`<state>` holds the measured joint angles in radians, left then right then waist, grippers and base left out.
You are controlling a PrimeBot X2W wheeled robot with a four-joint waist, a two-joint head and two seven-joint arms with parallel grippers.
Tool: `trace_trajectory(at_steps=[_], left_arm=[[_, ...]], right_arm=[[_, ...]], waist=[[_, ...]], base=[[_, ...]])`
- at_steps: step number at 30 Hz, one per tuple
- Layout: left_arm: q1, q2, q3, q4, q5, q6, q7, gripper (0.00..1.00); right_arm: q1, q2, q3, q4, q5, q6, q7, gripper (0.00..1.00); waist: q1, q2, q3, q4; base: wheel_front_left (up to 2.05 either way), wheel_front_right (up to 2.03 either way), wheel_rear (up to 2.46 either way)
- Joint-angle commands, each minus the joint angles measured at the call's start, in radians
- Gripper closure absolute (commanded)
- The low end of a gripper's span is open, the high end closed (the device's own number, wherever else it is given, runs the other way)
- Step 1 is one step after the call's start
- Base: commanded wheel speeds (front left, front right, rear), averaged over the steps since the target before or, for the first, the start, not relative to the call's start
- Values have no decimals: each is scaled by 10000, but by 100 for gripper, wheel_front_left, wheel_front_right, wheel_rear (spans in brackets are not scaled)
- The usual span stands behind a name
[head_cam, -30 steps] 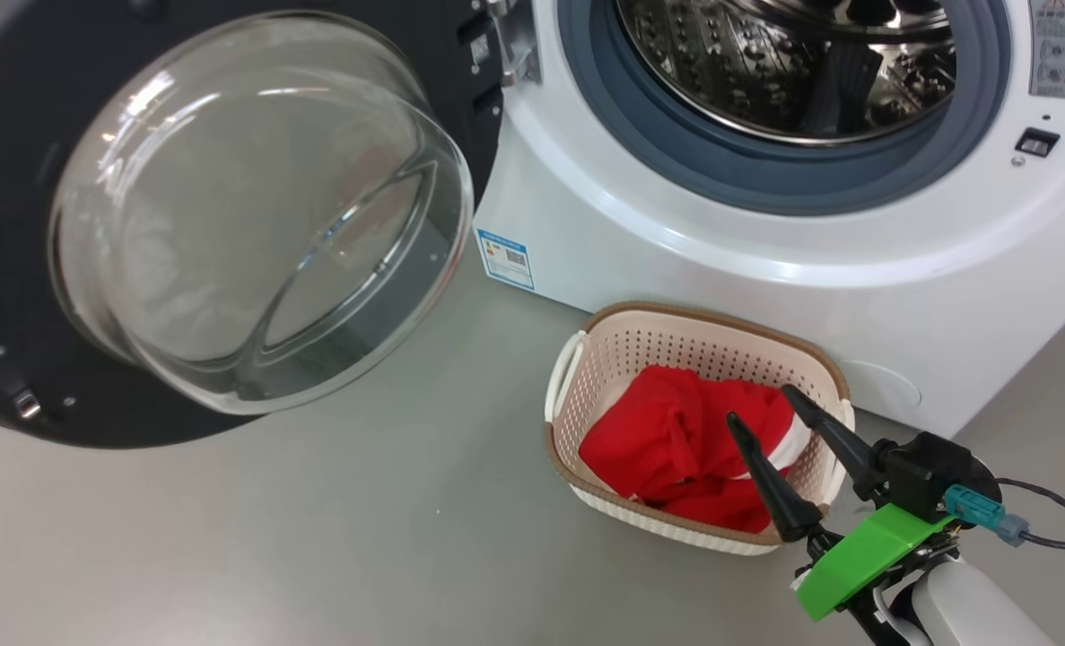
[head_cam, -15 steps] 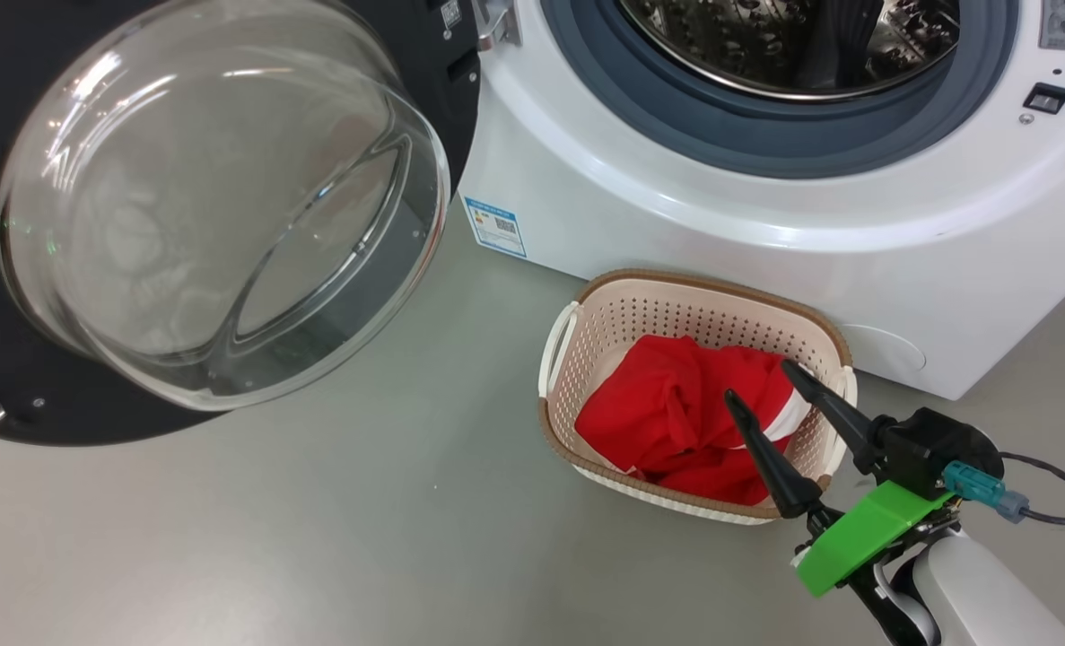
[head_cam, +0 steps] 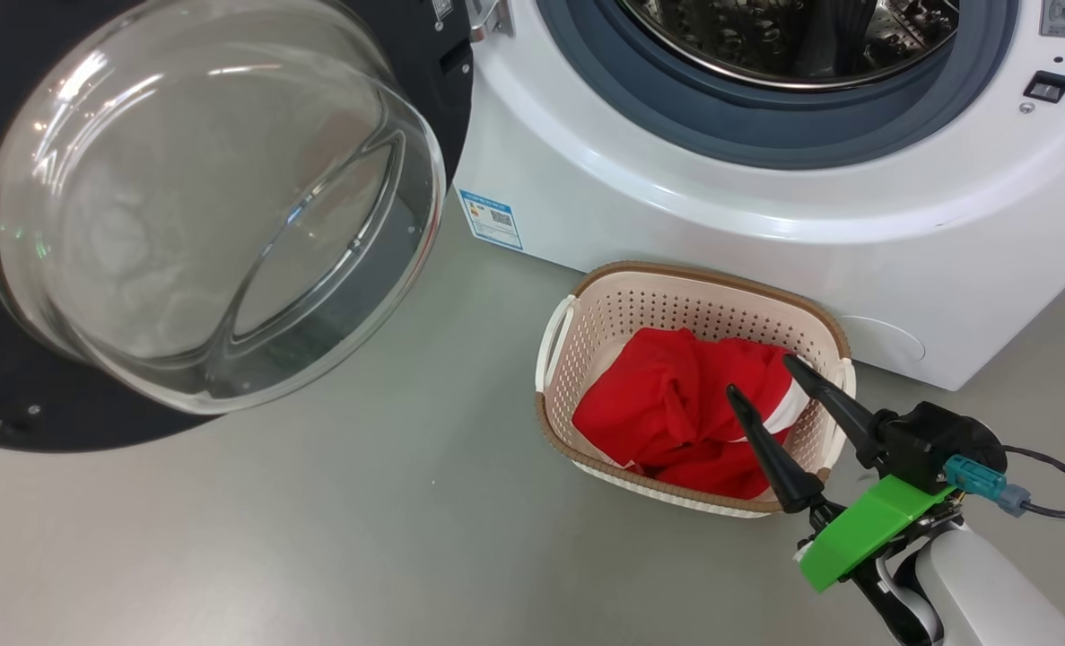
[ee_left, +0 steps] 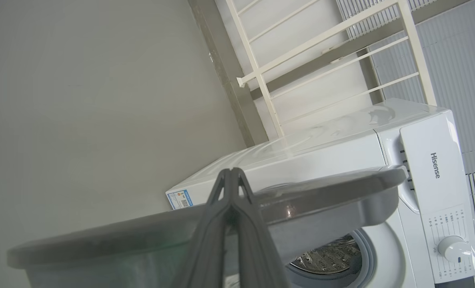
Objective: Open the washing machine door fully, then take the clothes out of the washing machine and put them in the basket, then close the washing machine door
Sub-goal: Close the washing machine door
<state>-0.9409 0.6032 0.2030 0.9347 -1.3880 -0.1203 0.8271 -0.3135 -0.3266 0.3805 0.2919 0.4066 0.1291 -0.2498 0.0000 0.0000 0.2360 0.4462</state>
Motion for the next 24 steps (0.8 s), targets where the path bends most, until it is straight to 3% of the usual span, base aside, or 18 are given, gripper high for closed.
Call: trace_trajectory(at_steps=[1,10,24], left_arm=[[196,639,91,-410,-130,-103,224,100],[1046,464,-235,-1970,-534,-103,1485,100],[2914,562,-639,-5682,-1553,-103,3513,100]], right_arm=[[-240,-38,200,-192,-80,16,-120,0],[-186,30,156,-178,-75,16,-120,0],[186,162,-46,-296,-57,16,-120,0]], waist=[[0,0,-1,9],[0,0,-188,51],[0,0,-693,-69]], base=[[0,0,0],[0,0,0],[0,0,0]])
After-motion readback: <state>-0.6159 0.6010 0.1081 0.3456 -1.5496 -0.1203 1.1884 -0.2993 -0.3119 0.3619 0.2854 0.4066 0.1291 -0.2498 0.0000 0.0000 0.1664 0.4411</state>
